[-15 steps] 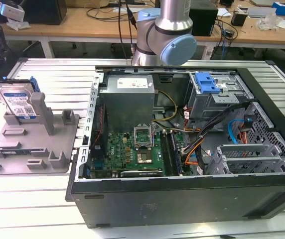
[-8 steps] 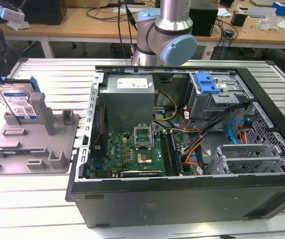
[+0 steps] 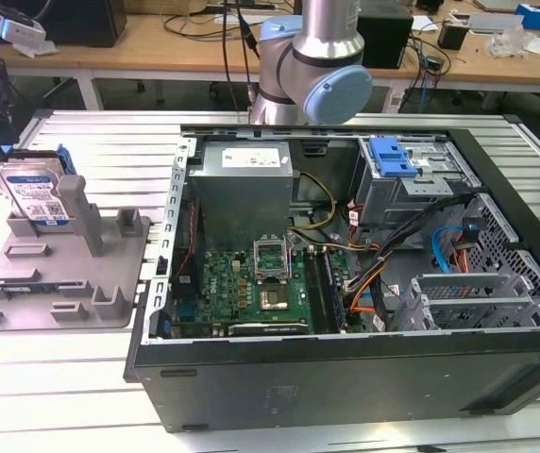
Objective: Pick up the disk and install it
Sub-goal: 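Pick up the disk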
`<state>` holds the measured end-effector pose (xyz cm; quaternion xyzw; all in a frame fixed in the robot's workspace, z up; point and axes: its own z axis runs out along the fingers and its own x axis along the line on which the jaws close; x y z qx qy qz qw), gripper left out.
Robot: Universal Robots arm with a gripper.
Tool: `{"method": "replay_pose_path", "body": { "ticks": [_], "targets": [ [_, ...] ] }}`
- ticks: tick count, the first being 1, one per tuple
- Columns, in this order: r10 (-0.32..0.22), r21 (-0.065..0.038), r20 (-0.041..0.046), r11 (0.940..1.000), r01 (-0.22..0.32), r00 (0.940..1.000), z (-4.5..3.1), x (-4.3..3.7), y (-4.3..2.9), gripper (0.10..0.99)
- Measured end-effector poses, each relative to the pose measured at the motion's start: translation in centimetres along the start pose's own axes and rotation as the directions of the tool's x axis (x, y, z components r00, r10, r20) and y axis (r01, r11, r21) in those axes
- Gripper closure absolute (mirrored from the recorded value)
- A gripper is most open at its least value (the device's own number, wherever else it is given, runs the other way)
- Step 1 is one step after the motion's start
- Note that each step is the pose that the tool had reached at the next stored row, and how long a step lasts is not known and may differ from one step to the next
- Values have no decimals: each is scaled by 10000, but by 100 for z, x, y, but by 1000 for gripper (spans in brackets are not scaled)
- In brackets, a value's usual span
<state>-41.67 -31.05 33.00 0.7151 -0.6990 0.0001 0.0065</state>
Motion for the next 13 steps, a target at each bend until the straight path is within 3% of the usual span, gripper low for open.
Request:
{"method": "replay_pose_path", "body": {
  "ticks": [13],
  "targets": [
    [-1,-2,-1,10000,1,10000,116,-11,-1,604]
  ]
}}
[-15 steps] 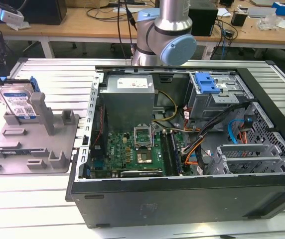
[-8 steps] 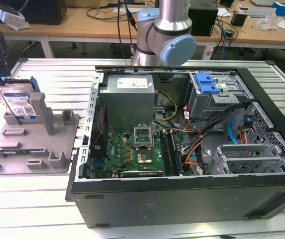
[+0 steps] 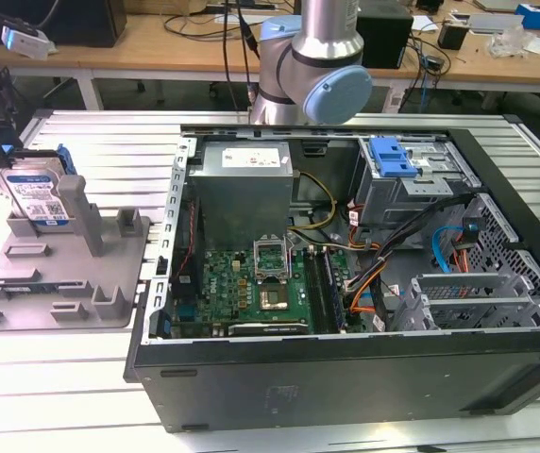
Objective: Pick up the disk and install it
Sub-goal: 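Pick up the disk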
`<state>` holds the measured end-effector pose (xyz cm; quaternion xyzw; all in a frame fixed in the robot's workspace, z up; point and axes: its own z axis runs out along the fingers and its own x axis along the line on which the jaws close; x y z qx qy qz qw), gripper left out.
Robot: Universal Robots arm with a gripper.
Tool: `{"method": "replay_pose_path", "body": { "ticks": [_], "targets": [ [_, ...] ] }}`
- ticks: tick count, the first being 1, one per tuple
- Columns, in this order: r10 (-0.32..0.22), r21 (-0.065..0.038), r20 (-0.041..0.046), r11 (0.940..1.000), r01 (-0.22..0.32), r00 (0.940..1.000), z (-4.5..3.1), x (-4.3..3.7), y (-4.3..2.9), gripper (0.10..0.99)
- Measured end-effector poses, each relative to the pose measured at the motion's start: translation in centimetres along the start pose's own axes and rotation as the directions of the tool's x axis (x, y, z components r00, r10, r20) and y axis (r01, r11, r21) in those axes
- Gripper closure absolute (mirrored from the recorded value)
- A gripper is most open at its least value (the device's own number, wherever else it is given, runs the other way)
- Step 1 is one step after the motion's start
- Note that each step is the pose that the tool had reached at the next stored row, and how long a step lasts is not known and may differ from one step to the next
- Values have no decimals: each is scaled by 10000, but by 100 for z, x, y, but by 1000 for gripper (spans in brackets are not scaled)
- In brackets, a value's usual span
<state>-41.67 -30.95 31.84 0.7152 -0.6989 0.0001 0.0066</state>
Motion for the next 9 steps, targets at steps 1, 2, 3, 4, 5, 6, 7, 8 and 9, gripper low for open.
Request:
{"method": "replay_pose_path", "body": {
  "ticks": [1,2,3,4,5,6,7,8,9],
  "targets": [
    [0,1,0,10000,0,10000,7,0,0,604],
    [0,0,0,10000,0,10000,12,0,0,604],
    [0,2,1,10000,0,10000,21,0,0,604],
    [0,1,1,10000,0,10000,27,0,0,604],
    [0,2,1,10000,0,10000,32,0,0,604],
    [1,2,0,10000,-1,10000,41,0,0,604],
    [0,2,1,10000,0,10000,47,0,0,604],
    [0,2,0,10000,0,10000,51,-1,0,604],
    [0,2,0,10000,0,10000,59,-1,1,604]
  ]
}}
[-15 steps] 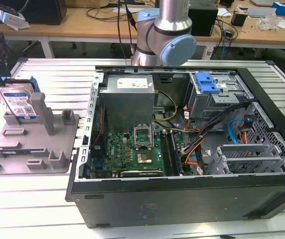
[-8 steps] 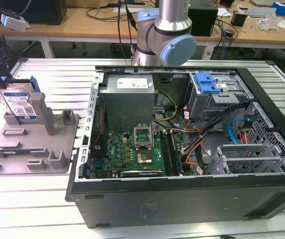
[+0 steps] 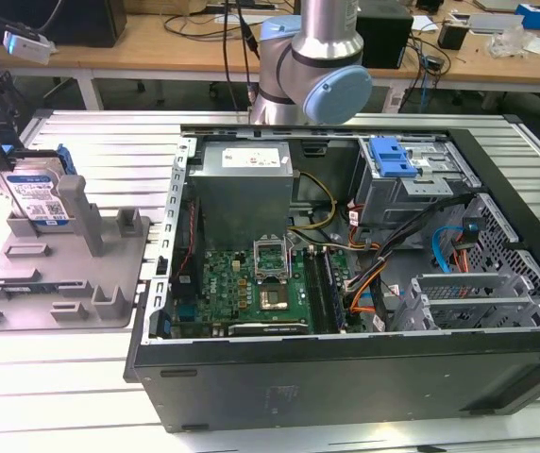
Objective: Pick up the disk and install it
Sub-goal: 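Pick up the disk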
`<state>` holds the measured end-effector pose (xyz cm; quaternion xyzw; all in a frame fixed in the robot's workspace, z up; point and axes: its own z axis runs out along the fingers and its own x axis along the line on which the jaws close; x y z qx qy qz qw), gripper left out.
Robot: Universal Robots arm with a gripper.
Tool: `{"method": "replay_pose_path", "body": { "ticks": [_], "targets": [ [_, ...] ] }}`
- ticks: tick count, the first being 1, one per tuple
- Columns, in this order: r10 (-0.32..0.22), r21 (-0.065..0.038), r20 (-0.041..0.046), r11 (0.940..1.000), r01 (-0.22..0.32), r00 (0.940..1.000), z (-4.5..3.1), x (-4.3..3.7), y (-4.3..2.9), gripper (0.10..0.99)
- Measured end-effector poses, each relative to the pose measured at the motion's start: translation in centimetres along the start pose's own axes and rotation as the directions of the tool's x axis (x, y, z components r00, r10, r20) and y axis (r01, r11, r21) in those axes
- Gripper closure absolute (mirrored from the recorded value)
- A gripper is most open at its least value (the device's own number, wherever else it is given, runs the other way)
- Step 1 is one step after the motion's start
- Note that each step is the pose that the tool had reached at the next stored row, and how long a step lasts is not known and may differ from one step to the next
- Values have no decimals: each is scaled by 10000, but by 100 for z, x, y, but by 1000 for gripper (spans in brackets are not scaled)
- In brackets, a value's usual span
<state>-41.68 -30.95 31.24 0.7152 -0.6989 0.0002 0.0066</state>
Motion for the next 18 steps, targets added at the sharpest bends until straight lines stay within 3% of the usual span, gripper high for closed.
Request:
{"method": "replay_pose_path", "body": {
  "ticks": [18],
  "targets": [
    [0,3,0,10000,0,10000,93,-1,8,604]
  ]
}}
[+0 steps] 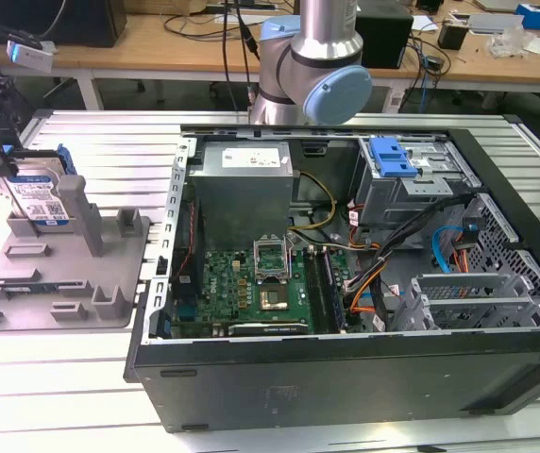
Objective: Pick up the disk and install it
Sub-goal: 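Pick up the disk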
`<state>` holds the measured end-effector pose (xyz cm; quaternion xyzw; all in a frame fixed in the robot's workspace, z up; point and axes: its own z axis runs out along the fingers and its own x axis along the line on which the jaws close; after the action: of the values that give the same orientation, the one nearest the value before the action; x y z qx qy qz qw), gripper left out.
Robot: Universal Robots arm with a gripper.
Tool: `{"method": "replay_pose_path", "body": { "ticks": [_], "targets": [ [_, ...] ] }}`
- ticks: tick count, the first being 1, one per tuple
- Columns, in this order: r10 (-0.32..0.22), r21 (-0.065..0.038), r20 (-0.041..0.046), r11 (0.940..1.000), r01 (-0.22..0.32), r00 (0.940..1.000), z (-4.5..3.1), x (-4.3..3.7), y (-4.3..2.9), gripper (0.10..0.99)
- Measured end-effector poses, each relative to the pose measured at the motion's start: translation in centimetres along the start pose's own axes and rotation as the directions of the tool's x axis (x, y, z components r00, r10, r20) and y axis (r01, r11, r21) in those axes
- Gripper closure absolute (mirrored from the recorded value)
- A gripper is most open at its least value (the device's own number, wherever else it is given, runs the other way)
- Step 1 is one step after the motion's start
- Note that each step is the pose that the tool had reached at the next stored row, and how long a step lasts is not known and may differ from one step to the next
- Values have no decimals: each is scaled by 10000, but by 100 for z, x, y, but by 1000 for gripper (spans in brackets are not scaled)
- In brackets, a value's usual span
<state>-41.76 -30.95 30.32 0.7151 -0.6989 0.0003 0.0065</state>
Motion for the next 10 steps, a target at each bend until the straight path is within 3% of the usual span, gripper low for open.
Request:
{"method": "replay_pose_path", "body": {
  "ticks": [10],
  "targets": [
    [1,5,0,10000,-1,10000,23,14,3,604]
  ]
}}
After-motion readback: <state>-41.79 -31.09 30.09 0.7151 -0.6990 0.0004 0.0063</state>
